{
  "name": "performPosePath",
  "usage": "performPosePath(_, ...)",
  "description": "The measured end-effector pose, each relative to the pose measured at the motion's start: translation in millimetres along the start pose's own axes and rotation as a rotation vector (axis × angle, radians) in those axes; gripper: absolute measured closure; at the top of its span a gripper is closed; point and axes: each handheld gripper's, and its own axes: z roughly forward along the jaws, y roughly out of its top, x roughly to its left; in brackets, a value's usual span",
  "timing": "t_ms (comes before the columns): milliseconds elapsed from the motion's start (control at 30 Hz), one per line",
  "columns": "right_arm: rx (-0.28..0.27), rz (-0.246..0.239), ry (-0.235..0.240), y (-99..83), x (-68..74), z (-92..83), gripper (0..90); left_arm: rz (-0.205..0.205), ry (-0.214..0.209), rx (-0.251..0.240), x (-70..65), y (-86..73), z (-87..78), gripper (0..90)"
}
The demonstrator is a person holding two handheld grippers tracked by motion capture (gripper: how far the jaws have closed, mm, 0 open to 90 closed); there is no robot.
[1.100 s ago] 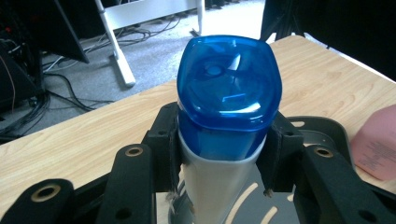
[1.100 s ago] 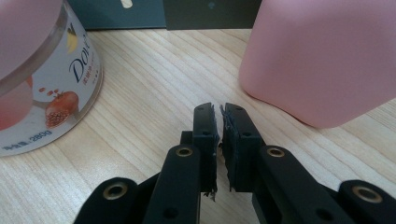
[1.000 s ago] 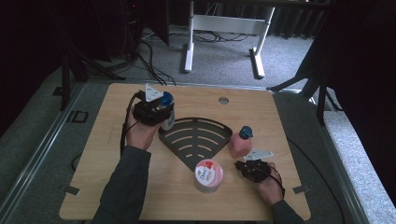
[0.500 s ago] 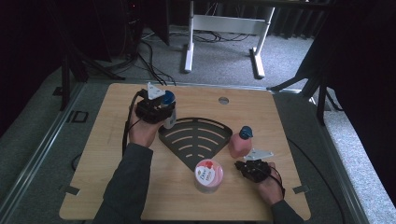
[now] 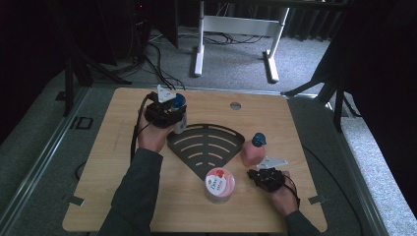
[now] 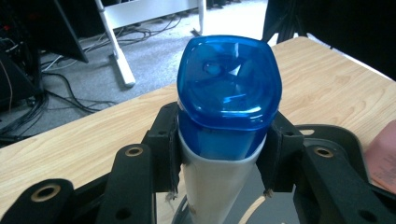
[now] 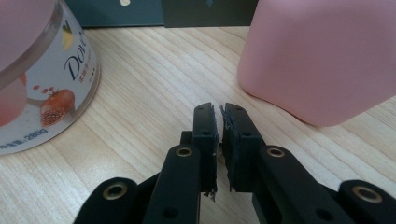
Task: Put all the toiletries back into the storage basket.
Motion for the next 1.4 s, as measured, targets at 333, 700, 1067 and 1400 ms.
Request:
performPosePath(333, -0.001, 0.004, 0.001, 0.5, -0.1, 0.0, 83.7, -0.001, 0.004, 0.017, 4.9, -3.5, 9.3, 55.9)
performPosePath(700, 0.000, 0.003, 0.002, 0.6, -0.3, -0.2, 83.7, 0.009, 0.002, 0.027, 5.1, -5.7, 17.2, 55.9)
performPosePath(1067, -0.001, 0.005, 0.003, 0.4, -1.1, -0.5, 83.7, 0.004, 0.001, 0.030, 5.4, -7.1, 21.2, 55.9)
performPosePath(1400, 0.001, 0.007, 0.003, 0.4, -1.7, -0.1, 83.7, 0.007, 0.000, 0.041, 8.4, -10.0, 25.7, 55.9)
